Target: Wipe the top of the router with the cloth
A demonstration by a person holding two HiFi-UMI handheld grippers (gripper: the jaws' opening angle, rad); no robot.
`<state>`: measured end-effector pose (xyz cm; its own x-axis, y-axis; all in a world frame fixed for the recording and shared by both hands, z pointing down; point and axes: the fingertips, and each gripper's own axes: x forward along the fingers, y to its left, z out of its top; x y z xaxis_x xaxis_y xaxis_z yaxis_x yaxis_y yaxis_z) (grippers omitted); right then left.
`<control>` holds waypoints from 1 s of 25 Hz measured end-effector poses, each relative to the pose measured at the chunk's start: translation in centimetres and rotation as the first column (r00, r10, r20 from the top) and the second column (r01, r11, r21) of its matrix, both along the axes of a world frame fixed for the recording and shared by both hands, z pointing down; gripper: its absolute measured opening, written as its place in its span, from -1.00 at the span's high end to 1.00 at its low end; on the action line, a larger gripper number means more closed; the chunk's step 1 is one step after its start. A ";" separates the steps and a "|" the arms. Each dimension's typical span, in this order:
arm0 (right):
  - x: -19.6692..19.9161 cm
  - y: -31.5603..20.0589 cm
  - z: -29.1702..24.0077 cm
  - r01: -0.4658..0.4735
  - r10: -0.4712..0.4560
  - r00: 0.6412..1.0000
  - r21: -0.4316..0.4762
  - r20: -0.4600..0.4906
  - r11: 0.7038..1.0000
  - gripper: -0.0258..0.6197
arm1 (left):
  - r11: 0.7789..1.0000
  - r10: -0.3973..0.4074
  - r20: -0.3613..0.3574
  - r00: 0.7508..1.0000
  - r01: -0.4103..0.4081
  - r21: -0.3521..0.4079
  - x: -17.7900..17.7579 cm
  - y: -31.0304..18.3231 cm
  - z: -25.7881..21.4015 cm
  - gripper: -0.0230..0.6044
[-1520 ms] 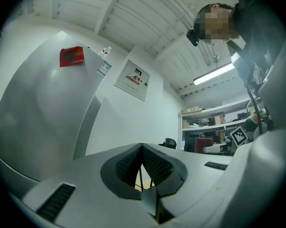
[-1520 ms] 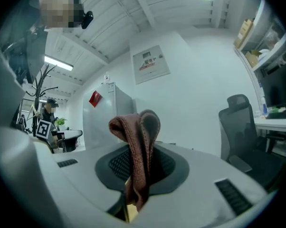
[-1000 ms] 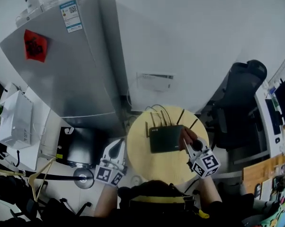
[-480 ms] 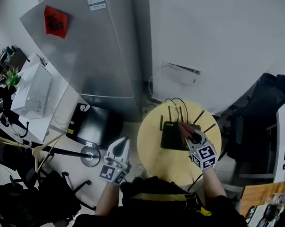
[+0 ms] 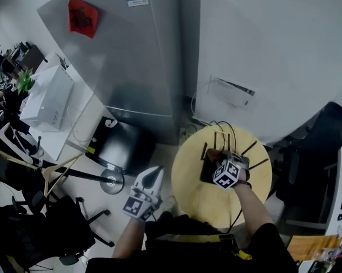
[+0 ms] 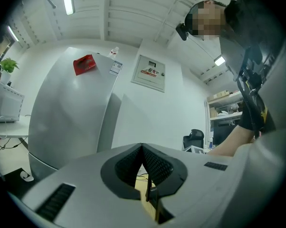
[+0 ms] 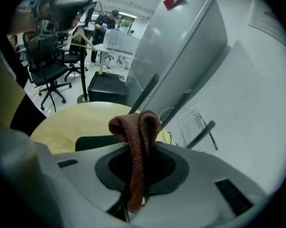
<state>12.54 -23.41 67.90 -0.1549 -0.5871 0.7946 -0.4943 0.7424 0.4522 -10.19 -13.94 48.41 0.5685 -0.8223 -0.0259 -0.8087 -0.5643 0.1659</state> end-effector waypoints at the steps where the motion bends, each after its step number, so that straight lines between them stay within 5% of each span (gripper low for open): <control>1: 0.0 -0.5 0.8 0.009 -0.009 0.999 -0.009 -0.036 1.000 0.73 | 1.000 0.003 -0.002 1.000 -0.003 -0.002 0.2 -0.1 0.0 0.94; 10: -0.8 -3.7 4.4 0.044 -0.052 0.969 -0.040 -0.242 0.998 0.73 | 0.997 -0.049 0.020 0.999 0.050 -0.060 -0.7 1.0 1.7 0.94; 20: -1.8 -1.8 6.6 0.044 -0.090 0.969 -0.200 -0.228 0.979 0.73 | 0.999 0.046 0.085 0.995 -0.044 -0.029 3.0 0.4 1.7 0.94; 25: -2.3 -0.5 6.7 0.031 -0.096 0.973 -0.294 -0.208 0.955 0.73 | 0.996 0.084 0.054 0.995 -0.084 -0.011 4.8 0.0 1.1 0.94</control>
<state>10.26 -23.87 74.61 0.0114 -0.3233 0.9462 -0.3556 0.8831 0.3060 -5.38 -13.91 49.50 0.6361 -0.7715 0.0140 -0.7664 -0.6295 0.1280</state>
